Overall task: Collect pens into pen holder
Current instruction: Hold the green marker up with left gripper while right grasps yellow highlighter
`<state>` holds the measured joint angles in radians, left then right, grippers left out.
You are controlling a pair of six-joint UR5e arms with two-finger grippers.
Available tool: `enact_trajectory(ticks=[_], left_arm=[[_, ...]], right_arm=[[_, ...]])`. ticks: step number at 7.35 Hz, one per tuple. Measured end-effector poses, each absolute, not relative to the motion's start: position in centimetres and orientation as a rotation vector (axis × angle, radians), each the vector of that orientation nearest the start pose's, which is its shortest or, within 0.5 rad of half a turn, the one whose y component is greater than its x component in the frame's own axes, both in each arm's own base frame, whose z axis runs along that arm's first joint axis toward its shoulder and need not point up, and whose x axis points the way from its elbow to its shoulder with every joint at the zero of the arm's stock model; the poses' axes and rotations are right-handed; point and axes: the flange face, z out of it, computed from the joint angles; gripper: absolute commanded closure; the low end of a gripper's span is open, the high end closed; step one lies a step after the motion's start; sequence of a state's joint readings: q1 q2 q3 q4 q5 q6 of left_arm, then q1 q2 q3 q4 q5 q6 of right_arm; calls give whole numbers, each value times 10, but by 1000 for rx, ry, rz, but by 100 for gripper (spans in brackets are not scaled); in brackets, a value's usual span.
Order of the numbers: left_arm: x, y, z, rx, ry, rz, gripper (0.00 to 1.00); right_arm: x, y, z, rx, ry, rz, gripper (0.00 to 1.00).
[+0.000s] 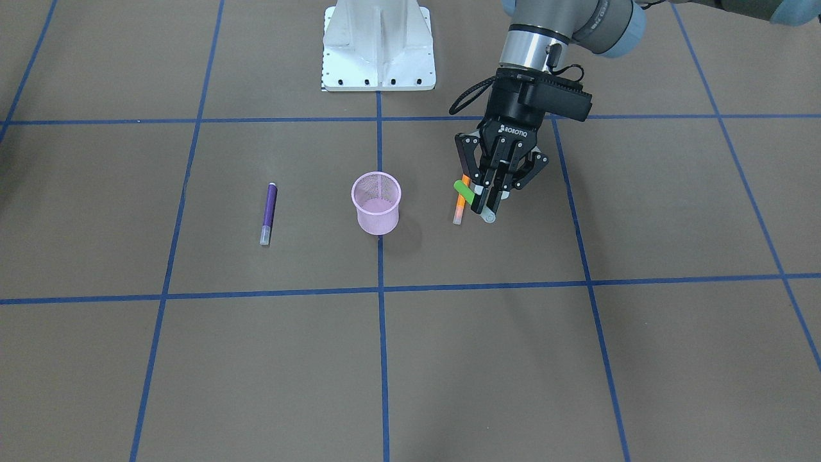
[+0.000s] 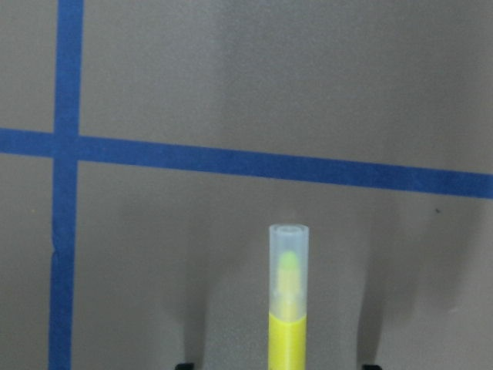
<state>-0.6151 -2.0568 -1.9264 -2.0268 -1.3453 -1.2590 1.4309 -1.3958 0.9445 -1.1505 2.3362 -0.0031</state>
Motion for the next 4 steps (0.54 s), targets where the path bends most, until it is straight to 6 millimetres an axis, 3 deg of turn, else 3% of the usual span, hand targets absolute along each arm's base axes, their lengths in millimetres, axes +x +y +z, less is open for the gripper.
enact_trajectory(ticks=[2, 4], left_arm=[[384, -462, 176, 756, 1077, -404, 100], [385, -462, 177, 755, 1075, -404, 100]], right_arm=[[-9, -527, 828, -84, -762, -123, 56], [-9, -525, 831, -91, -761, -120, 56]])
